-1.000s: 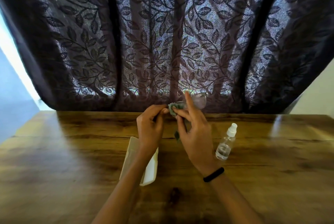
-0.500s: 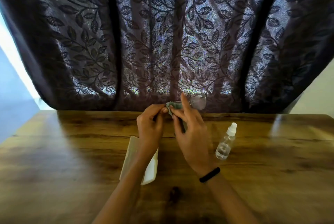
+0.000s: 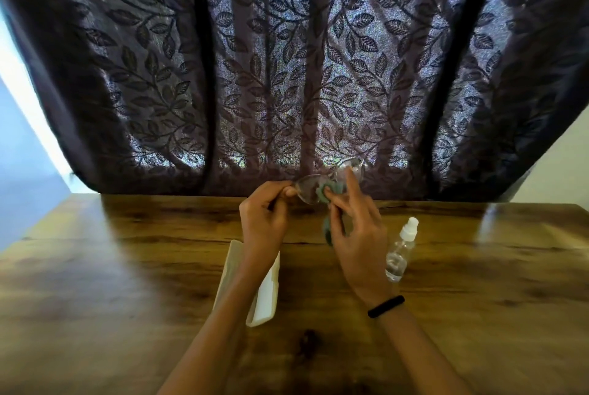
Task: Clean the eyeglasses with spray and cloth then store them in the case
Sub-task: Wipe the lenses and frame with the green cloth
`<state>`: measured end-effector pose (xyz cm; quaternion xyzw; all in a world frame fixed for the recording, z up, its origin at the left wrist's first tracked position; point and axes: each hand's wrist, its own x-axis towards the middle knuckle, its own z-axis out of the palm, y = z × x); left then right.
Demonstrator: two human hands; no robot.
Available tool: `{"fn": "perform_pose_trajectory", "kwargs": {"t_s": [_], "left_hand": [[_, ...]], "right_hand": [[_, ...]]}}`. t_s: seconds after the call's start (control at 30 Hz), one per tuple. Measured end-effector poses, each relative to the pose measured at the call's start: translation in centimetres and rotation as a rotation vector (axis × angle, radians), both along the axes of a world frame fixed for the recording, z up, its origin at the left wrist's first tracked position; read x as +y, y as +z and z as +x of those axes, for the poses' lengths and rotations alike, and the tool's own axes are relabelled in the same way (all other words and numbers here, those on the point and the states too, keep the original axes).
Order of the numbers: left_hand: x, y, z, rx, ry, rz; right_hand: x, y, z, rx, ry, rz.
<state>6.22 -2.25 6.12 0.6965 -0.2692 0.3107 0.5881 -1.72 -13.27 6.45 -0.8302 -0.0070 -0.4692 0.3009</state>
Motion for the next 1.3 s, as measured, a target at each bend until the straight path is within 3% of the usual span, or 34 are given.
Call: {"fn": "perform_pose_trajectory", "kwargs": {"t_s": [0.2, 0.43, 0.87, 1.1, 1.3], "left_hand": [[-0.2, 0.1, -0.2, 0.005, -0.013, 0.016], [0.2, 0.5, -0.5, -0.002, -0.068, 0.034], [-0.2, 0.0, -0.2, 0.007, 0.031, -0.001], [-0.2, 0.0, -0.4, -0.028, -0.026, 0.025], [0.1, 0.0, -0.3, -0.026, -0.007, 0.004]], "right_hand": [[2.2, 0.6, 0.2, 0.011, 0.041, -0.083], [2.4, 1.6, 0.7, -0.015, 0.055, -0.042], [-0.2, 1.5, 1.0, 0.020, 0.010, 0.035], [2.0, 1.3, 1.0, 0.013, 0.061, -0.075], [0.3, 1.5, 1.0, 0.006, 0.007, 0.056]]}}
